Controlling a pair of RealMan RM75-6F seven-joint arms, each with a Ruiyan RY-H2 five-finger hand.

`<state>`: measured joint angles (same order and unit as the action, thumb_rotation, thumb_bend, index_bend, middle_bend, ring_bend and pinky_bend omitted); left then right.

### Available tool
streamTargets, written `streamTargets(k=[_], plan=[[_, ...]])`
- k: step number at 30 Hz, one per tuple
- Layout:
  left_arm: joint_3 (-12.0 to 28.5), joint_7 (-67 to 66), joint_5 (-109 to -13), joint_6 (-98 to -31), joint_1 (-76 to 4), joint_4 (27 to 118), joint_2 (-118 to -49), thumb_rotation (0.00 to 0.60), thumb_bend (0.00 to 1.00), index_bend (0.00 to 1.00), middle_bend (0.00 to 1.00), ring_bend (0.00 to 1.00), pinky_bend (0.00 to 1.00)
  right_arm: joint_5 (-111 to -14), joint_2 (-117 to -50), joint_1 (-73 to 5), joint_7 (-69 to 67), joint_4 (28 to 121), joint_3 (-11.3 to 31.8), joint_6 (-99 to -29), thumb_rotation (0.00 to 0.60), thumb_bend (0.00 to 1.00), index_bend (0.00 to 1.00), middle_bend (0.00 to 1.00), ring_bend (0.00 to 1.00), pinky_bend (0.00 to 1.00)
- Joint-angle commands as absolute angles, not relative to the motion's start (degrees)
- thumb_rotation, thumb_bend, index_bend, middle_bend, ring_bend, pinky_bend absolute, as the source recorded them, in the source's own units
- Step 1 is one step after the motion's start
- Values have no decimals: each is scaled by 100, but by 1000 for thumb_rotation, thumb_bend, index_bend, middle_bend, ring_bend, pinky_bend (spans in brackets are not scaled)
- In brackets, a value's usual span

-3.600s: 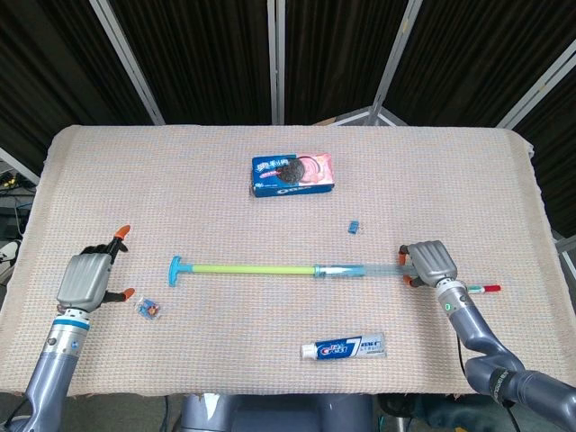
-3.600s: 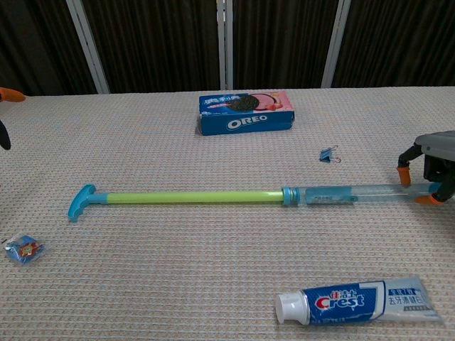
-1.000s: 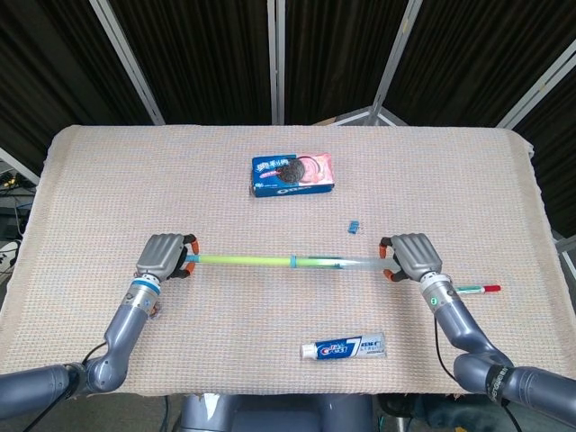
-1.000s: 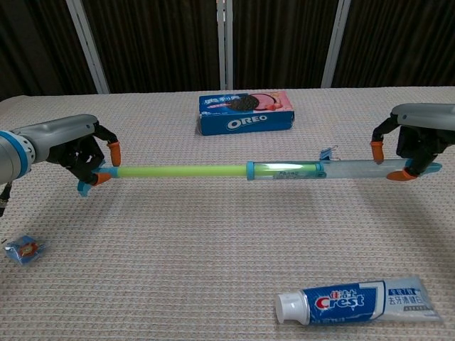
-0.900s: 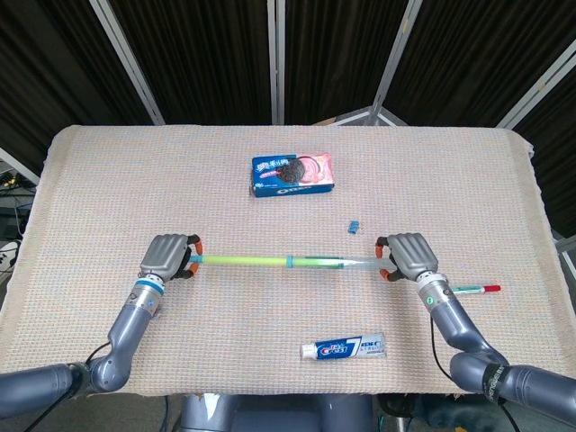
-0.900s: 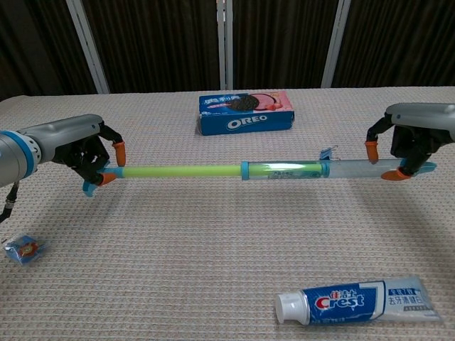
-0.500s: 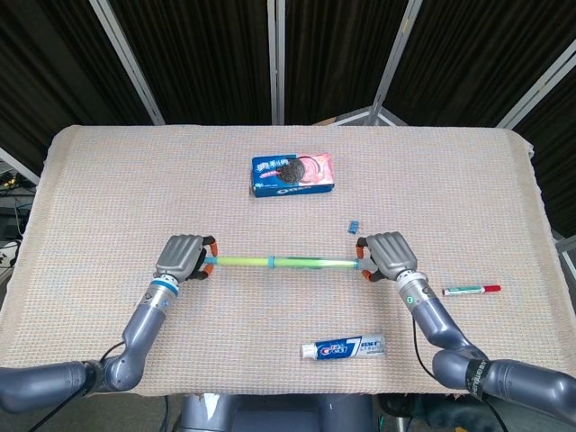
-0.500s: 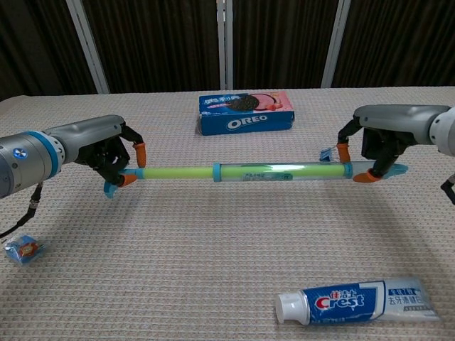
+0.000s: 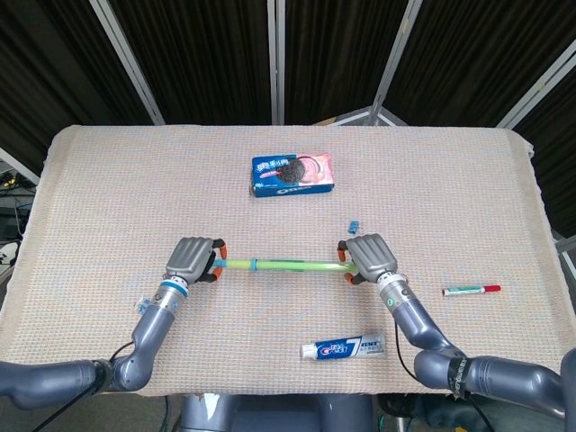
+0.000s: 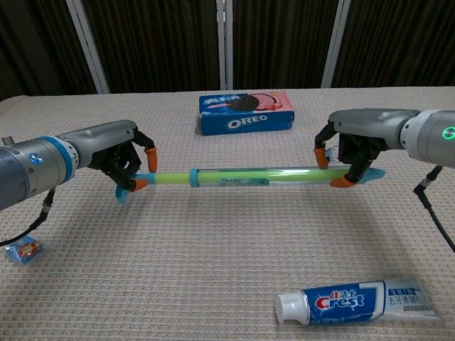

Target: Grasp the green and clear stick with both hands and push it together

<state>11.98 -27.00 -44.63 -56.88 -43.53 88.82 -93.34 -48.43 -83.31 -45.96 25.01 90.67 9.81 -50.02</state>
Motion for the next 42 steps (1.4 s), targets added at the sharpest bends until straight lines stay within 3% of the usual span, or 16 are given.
streamTargets(k=[1,5,7,8,10,12,16,21,23,25,26,28,31,33,35,42], plan=[[1184,-2680,-4454,-5696,-4351,8870,-9330,600,448,641,821,808,950,-4809,-8344,-4613,2516,9066,963,-5021,600,325,668,1000,1000,1000],[1162,-2635,-4450,-5701,-4336,8878,-9308,600,448,630,821,808,950,-4780,-8368,-4631,2514,9065,942,-5040,600,324,664,1000,1000,1000],[1148,-2627,-4460,-5704,-4331,8885,-9294,600,436,512,821,808,950,-4777,-8376,-4637,2517,9069,932,-5048,600,319,609,1000,1000,1000],[1135,-2623,-4475,-5708,-4327,8889,-9279,600,427,420,821,808,950,-4781,-8381,-4639,2521,9072,922,-5059,600,300,531,1000,1000,1000],[1113,-2573,-4501,-5709,-4300,8913,-9234,600,338,107,819,808,946,-4809,-8386,-4631,2524,9079,897,-5104,600,204,328,999,1000,1000],[1087,-2537,-4504,-5696,-4270,8945,-9164,600,240,1,810,807,939,-4848,-8366,-4610,2500,9101,874,-5132,600,46,87,995,1000,1000],[1038,-2504,-4512,-5773,-4177,9059,-8955,600,122,0,777,808,934,-5027,-8256,-4523,2380,9207,841,-5227,600,0,0,983,1000,1000],[1000,-2270,-4778,-6158,-3875,9258,-8525,600,117,0,745,801,927,-5616,-7935,-4219,2113,9479,738,-5647,600,0,0,963,1000,1000],[971,-2080,-5034,-6417,-3680,9388,-8292,600,114,0,691,764,895,-6018,-7710,-3971,1877,9609,662,-5987,600,0,0,937,990,999],[936,-1868,-5294,-6655,-3496,9500,-8117,600,92,0,549,646,775,-6422,-7545,-3739,1590,9641,584,-6309,600,0,0,885,946,974],[899,-1696,-5506,-6843,-3348,9575,-7989,600,76,0,476,580,705,-6757,-7429,-3549,1311,9607,523,-6586,600,0,0,838,899,933],[827,-1483,-5810,-7137,-3132,9679,-7810,600,22,0,194,298,421,-7188,-7289,-3283,865,9489,452,-7001,600,0,0,730,793,804],[653,-1242,-6301,-7628,-2772,9874,-7511,600,0,0,0,15,67,-7815,-7098,-2836,86,9182,341,-7743,600,0,0,469,536,486],[534,-1156,-6614,-7964,-2545,10037,-7346,600,0,0,0,0,1,-8099,-6953,-2526,-325,9016,247,-8207,600,0,0,200,243,211],[407,-1084,-6933,-8278,-2333,10234,-7214,600,0,0,0,0,0,-8245,-6760,-2284,-552,9007,115,-8431,600,0,0,39,53,48],[-79,-1112,-7779,-8979,-1728,10889,-6899,600,0,0,0,0,0,-8350,-6275,-1583,-693,9411,-201,-8928,600,0,0,0,0,0]])
